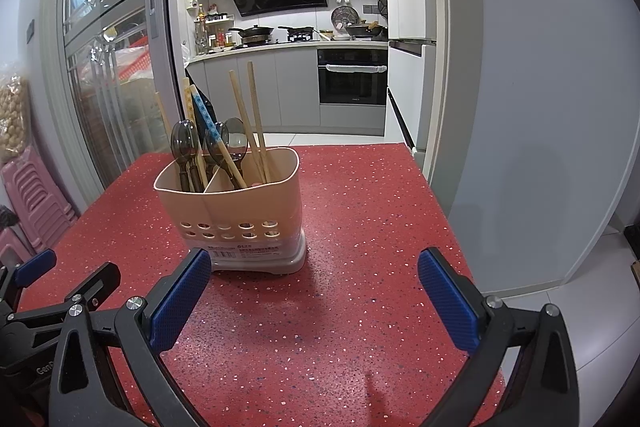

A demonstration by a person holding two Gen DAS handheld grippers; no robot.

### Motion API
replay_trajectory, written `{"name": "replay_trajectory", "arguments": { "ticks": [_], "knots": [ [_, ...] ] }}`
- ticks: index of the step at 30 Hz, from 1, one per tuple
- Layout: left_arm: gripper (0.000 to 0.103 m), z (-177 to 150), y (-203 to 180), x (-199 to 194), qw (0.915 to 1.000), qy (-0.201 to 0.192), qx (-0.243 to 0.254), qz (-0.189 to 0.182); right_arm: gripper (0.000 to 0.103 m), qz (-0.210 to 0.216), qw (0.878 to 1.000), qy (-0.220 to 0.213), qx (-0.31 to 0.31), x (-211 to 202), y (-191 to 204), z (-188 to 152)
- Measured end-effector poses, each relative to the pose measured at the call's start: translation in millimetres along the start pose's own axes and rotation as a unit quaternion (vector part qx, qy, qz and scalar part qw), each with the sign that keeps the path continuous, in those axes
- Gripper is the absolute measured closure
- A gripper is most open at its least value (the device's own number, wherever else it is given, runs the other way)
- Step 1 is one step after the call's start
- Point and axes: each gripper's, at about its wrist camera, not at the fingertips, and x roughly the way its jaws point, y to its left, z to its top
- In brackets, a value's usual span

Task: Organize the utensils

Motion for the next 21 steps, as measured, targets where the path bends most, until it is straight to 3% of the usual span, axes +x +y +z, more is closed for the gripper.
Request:
{"name": "replay_trajectory", "arguments": {
  "ticks": [21],
  "knots": [
    [0.000, 2.1, -1.7, -1.4, 1.0000, -0.001, 0.000, 0.002, 0.000, 0.000, 1.000, 0.000, 0.001, -0.1, 0.2, -0.3]
  ]
}}
